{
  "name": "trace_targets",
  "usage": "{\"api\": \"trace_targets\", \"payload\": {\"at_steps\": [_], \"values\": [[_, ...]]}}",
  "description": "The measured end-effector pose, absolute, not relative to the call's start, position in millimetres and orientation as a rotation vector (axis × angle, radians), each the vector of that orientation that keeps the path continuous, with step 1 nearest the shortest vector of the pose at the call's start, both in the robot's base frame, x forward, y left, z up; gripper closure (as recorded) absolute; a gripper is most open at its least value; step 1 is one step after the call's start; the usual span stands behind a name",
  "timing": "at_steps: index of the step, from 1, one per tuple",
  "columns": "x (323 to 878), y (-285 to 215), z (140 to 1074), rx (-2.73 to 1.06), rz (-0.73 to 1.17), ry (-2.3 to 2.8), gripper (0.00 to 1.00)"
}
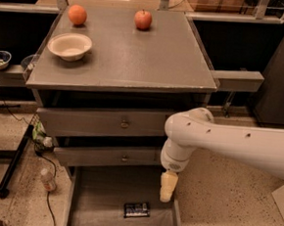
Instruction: Pick rxbar chocolate from bottom drawer and place on counter
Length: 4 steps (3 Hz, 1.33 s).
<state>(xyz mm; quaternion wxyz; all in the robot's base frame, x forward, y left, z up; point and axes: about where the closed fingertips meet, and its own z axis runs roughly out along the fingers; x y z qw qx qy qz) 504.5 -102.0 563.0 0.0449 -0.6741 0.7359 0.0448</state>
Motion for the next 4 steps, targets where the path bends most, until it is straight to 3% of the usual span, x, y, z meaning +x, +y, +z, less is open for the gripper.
{"api": "trace_targets", "payload": {"at_steps": [4], "values": [[512.3,-79.7,434.0,-2.096,0.239,2.328,0.00]]}}
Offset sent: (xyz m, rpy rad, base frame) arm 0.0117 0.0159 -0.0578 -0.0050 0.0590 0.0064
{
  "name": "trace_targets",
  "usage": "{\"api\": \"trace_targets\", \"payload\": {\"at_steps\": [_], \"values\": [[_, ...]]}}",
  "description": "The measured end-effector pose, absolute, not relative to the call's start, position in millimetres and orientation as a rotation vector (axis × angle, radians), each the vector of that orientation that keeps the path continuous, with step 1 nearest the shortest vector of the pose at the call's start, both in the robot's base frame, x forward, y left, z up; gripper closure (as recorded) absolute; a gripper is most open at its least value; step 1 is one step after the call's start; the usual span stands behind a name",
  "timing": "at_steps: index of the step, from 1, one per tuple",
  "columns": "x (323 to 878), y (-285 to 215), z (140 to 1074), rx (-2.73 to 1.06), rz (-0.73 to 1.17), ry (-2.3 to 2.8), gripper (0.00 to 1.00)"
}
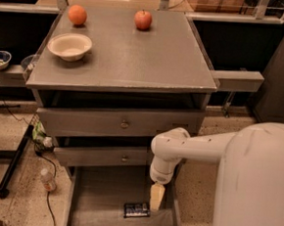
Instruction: Pick rxbar chocolate from bottom drawer and place on counter
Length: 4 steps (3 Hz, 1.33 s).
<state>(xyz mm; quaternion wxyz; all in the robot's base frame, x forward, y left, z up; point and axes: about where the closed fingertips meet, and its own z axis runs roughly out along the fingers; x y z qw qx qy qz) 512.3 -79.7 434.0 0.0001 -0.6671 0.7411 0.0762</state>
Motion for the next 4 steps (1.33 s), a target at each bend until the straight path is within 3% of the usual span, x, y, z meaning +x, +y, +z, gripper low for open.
{"api": "trace_targets", "payload": {"at_steps": [4], "values": [[525.9,-99.3,373.0,-2.048,0.321,2.393,0.00]]}}
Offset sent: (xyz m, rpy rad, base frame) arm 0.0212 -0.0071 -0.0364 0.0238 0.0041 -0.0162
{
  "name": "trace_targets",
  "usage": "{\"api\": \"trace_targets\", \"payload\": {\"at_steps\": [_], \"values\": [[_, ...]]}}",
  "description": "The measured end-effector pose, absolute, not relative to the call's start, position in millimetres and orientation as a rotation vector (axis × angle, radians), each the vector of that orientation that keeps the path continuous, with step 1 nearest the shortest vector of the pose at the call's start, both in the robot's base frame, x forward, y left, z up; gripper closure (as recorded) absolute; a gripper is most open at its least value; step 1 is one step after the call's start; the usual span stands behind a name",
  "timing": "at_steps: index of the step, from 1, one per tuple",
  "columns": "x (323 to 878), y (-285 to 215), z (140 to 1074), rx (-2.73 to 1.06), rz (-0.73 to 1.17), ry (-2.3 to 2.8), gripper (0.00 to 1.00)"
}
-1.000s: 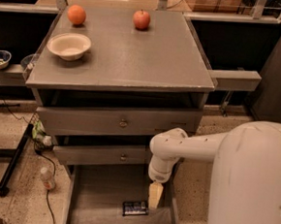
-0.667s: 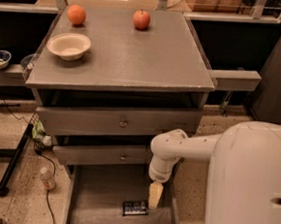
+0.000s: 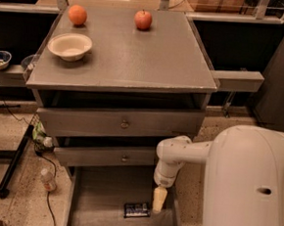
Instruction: Pick rxbar chocolate from bottom drawer and place on counter
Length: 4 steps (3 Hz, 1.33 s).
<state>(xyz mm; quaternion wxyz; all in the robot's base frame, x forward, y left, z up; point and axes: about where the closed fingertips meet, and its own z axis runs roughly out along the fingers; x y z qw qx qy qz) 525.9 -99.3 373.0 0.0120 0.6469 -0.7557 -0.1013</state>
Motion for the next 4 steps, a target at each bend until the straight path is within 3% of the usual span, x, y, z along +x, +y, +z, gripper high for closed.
{"api": "trace_targets", "payload": {"at_steps": [4], "values": [[513.7,-102.2,343.6,2.035,-0.346,-2.549,0.00]]}}
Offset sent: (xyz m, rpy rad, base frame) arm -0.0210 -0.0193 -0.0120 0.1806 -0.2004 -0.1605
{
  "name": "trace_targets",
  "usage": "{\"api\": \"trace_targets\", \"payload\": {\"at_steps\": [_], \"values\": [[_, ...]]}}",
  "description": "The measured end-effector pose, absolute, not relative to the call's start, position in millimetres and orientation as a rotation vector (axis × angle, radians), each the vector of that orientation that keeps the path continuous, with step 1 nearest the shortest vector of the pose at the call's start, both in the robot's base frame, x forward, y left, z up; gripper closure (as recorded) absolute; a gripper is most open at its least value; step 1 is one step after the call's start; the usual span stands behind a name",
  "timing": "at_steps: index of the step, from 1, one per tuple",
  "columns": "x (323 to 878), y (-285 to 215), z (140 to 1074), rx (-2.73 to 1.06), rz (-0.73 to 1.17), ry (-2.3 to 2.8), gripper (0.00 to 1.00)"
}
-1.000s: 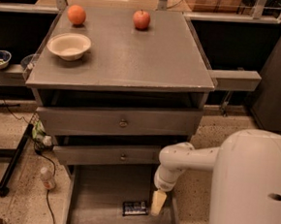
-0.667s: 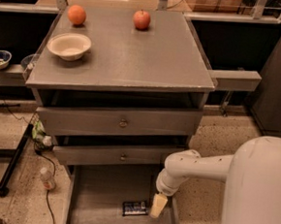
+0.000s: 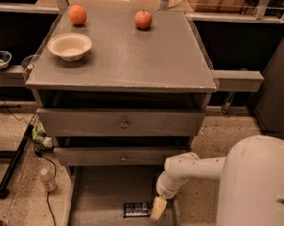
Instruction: Pick rxbar chocolate from bottom drawer and place on counter
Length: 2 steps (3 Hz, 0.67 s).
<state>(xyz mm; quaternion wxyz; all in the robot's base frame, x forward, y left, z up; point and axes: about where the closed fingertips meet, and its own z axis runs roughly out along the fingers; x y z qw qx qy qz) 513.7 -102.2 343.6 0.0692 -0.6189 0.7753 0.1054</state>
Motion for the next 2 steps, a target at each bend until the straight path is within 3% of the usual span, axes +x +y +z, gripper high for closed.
{"api": "trace_targets", "payload": {"at_steps": [2], "values": [[520.9,-96.4,306.6,-1.897,0.312,2.366,0.00]]}}
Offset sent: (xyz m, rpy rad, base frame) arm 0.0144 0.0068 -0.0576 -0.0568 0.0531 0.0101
